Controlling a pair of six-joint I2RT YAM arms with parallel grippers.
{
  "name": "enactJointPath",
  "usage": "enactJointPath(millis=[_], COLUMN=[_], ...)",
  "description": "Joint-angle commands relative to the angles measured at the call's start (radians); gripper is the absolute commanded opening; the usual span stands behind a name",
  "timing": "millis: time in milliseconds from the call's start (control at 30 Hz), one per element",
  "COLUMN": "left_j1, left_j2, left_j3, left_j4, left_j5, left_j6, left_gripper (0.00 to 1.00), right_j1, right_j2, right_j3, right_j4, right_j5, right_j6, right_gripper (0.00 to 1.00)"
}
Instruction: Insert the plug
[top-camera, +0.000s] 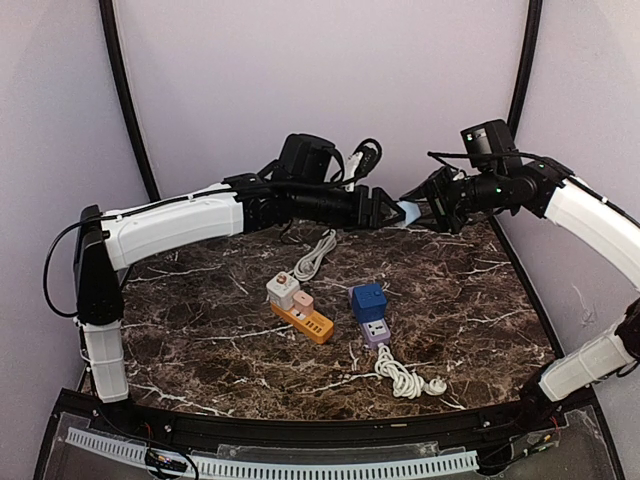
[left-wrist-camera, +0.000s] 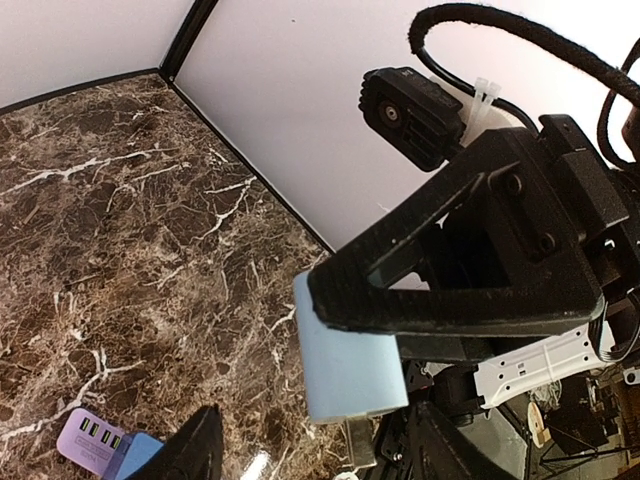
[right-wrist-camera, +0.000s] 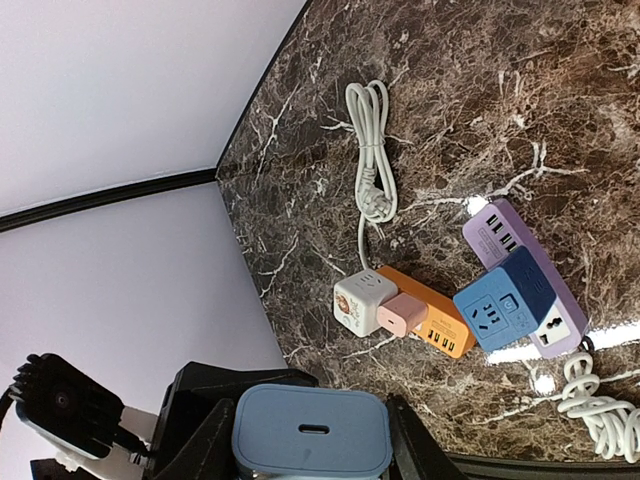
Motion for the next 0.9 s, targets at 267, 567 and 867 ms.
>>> enactJointPath(millis=[267,567,867], left_j1=[-0.007,-0.006,-0.006], left_j2=[0.033,0.043,0.042], left_j3=[0.058,0.06,0.059], left_j4=[0.032,0.056,0.058], left_j5=[0.041,0.058,0.096], left_j6=[-0.029,-0.048,-0.038], left_gripper=[0.51,0.36,0.03], right_j1=[0.02,0.028,0.031], right_j2=[-0.032,-0.034,-0.054], right_j3=[-0.009,-0.006,-0.015], right_j4=[0.041,0.044,0.063], right_j5=[0.01,0.022,0.047], right_j6=[0.009,0.014,0.007], right_gripper=[0.0,0.0,0.0])
